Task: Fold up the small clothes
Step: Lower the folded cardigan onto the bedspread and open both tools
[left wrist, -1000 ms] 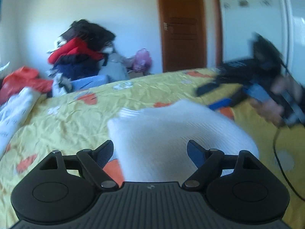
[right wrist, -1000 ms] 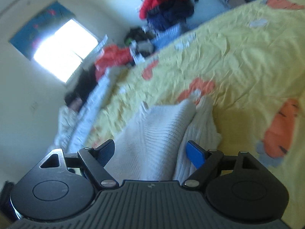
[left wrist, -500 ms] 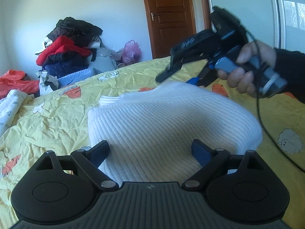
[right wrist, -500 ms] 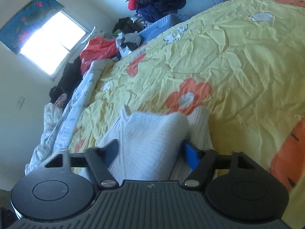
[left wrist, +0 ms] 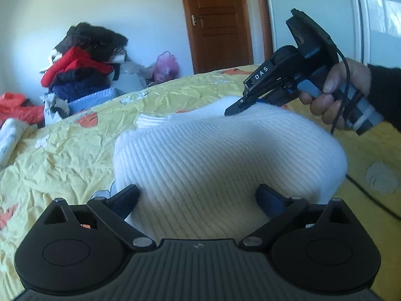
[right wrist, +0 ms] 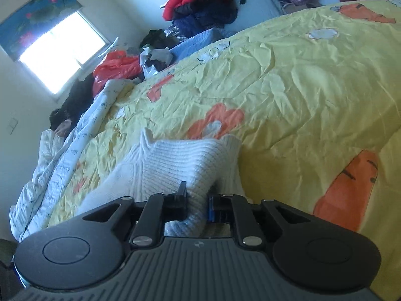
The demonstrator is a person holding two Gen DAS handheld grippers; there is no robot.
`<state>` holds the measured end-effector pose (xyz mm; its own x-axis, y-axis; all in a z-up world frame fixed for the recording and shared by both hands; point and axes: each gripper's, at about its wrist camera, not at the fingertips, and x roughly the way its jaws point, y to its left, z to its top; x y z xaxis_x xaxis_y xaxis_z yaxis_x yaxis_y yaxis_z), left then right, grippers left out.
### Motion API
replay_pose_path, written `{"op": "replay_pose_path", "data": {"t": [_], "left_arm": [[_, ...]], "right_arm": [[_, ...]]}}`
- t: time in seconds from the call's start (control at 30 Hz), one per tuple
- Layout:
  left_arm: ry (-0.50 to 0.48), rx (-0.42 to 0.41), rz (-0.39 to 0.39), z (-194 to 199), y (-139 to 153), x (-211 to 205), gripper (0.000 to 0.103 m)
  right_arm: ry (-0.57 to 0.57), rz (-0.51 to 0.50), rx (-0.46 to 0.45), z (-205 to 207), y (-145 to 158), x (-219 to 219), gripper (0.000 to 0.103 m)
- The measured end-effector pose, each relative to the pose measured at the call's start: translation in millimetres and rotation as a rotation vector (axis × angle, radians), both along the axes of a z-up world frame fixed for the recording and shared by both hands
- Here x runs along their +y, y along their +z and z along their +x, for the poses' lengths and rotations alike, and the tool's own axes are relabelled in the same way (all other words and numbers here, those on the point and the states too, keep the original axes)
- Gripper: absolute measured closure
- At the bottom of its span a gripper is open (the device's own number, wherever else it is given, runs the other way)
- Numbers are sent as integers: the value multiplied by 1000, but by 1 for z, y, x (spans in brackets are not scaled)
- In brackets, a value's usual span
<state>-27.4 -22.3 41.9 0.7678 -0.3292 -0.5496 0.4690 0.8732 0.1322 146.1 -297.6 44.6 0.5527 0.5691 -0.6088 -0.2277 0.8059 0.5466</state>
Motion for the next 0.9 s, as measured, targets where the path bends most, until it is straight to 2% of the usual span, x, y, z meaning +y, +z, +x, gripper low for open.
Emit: {"op": "replay_pose_path", "data": {"t": [0.1, 0.17, 0.2, 0.23, 0.33, 0.43, 0.47, 0.5, 0.53, 0.6, 0.63, 0.67, 0.77, 0.83, 0.87, 0.9], "left_arm": [[19, -37, -17, -12, 16, 11, 3], [36, -90, -34, -19, 29, 19, 3], [54, -119, -47, -19, 36, 21, 2], [76, -136, -57, -15, 41, 20, 2], [171, -121, -34, 15, 41, 5, 2], [205, -29, -1, 48, 21, -16, 3], [199, 4, 6, 55, 13, -20, 3], [192, 15, 10, 56, 5, -23, 3], [198, 5, 5, 55, 2, -23, 3], [202, 44, -39, 58, 2, -16, 3], [200, 61, -56, 60, 1, -13, 2], [197, 71, -63, 61, 1, -11, 2], [195, 77, -60, 60, 2, -10, 2], [202, 78, -67, 61, 1, -10, 2], [204, 77, -69, 60, 1, -10, 2], [205, 75, -70, 60, 0, -11, 2]], "right_arm": [[-17, -56, -22, -9, 22, 5, 64], [-65, -67, -124, -26, 44, 5, 65], [-67, -59, -177, -35, 55, 9, 59], [-52, -40, -201, -41, 60, 13, 47], [30, -15, -216, -48, 63, 46, 37], [60, -124, -176, -38, 40, 75, 39], [54, -172, -139, -32, 27, 79, 44], [58, -203, -149, -30, 15, 77, 58], [54, -215, -184, -33, 8, 73, 68], [65, -163, -205, -36, -2, 56, 69], [58, -134, -198, -37, -5, 52, 70], [56, -146, -197, -40, -2, 54, 69], [86, -279, -209, -41, 15, 75, 68], [37, -270, -192, -40, 33, 78, 57], [20, -242, -213, -40, 43, 75, 55], [17, -213, -240, -41, 52, 74, 46]]}}
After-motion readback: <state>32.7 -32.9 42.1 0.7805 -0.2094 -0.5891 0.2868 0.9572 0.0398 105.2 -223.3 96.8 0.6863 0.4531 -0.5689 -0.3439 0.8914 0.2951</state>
